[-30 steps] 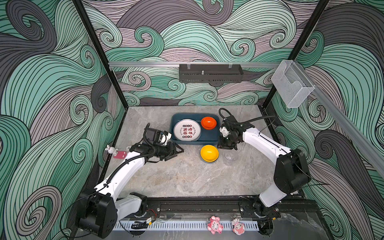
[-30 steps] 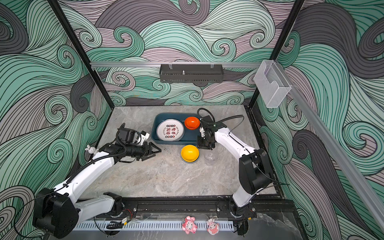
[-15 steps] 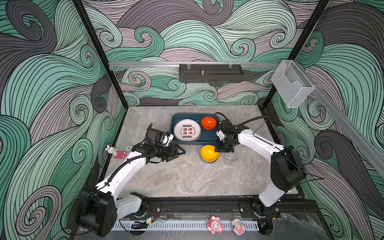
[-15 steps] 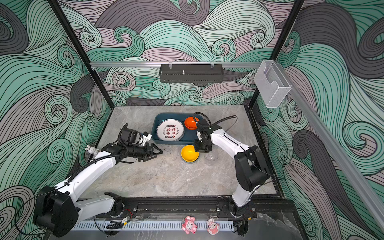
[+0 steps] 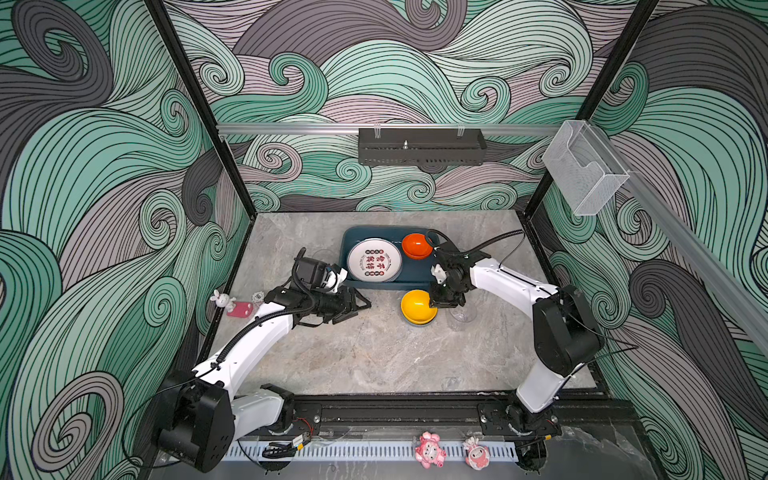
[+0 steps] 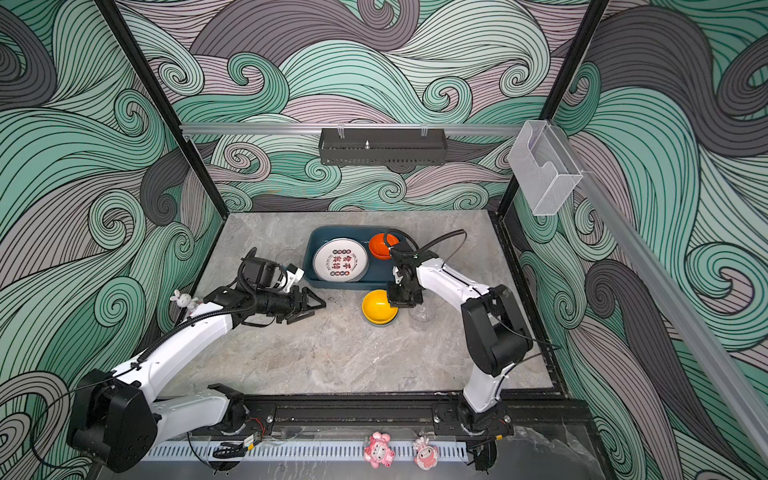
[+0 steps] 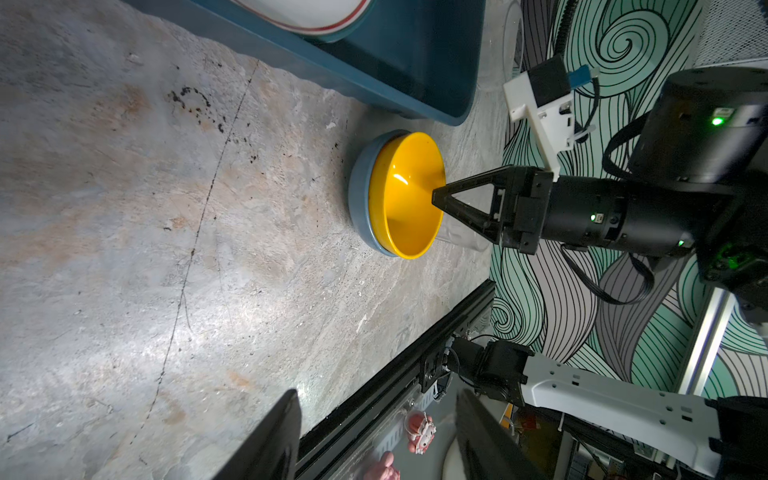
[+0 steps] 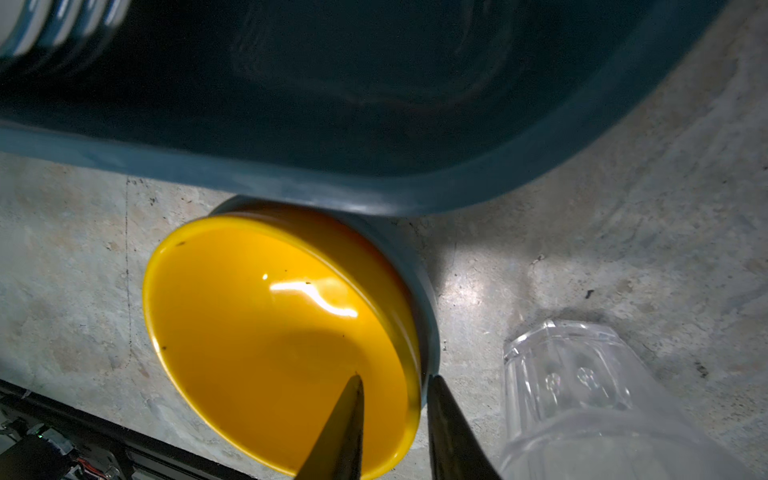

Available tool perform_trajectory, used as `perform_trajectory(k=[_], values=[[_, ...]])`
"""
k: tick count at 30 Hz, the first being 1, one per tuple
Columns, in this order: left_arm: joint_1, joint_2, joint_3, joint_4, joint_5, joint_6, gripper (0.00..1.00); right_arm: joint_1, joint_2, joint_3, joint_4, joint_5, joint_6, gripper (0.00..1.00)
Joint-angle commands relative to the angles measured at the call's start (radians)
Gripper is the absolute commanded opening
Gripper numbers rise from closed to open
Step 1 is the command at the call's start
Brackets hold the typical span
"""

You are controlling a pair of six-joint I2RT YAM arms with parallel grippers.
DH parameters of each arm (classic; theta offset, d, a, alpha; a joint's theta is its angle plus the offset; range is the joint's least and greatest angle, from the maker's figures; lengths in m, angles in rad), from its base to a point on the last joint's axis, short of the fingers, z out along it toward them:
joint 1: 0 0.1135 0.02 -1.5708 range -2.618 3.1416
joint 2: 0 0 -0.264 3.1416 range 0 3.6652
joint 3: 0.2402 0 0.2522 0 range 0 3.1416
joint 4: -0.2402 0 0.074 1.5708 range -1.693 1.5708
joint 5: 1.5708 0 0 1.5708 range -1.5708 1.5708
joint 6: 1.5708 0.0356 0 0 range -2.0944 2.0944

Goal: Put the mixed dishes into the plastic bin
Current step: 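Lower the right gripper onto the yellow bowl's rim and pinch it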

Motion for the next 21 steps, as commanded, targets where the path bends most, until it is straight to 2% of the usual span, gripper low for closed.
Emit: perform_trajectory(k=[1,21], values=[[-0.008,0.006,-0.005,0.015,-0.005,-0.006,0.61,0.006,0.013,0.012,-0.008,0.015,-0.001,0.26],[-0.009,-0.001,-0.031,0.033,-0.003,-0.02,0.61,0.011,0.015,0.025,-0.034,0.041,-0.026,0.07]])
